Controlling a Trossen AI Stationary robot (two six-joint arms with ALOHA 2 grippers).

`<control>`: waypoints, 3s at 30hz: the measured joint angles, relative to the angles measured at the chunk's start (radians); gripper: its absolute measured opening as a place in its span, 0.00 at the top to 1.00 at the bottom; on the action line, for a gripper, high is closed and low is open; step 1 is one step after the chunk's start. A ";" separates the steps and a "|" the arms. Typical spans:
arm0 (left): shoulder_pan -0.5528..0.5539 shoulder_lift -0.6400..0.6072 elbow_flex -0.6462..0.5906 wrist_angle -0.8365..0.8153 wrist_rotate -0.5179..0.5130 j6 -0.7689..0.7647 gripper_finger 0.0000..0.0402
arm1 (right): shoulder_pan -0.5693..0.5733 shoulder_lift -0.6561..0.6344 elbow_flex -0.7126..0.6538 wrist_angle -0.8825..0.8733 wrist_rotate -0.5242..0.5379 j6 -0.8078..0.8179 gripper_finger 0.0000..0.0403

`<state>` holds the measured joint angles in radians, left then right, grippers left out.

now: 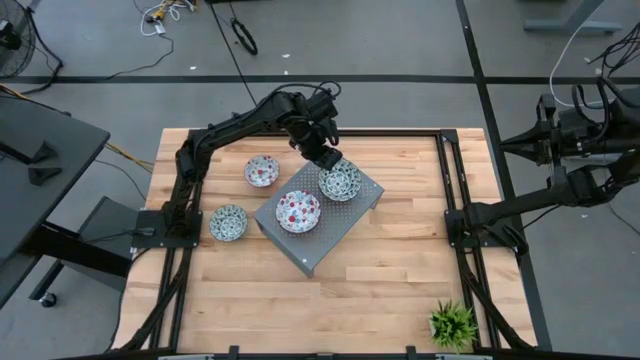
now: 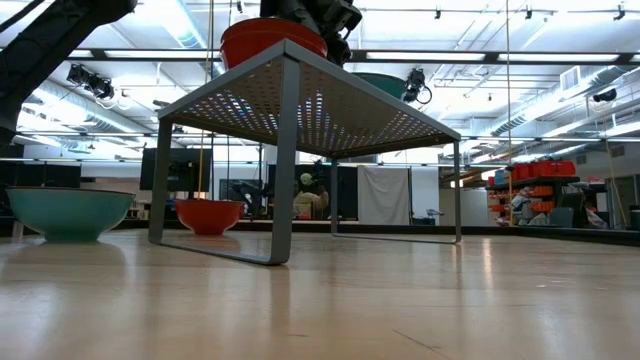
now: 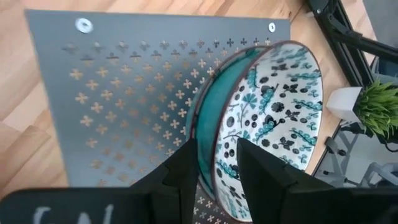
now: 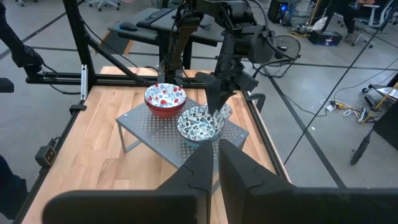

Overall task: Pick & Place Mini bowls
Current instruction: Stack the bottom blue patterned bowl on top of the blue patterned bowl on the shelf

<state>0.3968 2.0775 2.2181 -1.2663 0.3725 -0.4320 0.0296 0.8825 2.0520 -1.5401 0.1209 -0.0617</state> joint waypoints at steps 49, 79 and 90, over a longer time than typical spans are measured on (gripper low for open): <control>0.031 -0.009 0.085 0.175 0.125 0.548 1.00 | 0.000 0.000 0.000 0.000 0.000 0.000 0.93; 0.026 -0.008 0.024 0.156 0.143 0.443 1.00 | 0.000 0.000 0.000 0.000 0.000 0.000 0.93; 0.025 -0.008 0.024 0.151 0.113 0.437 1.00 | 0.000 0.000 0.000 0.000 0.000 0.000 0.93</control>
<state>0.4221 2.0693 2.2421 -1.1149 0.4854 0.0048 0.0296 0.8825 2.0518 -1.5402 0.1207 -0.0616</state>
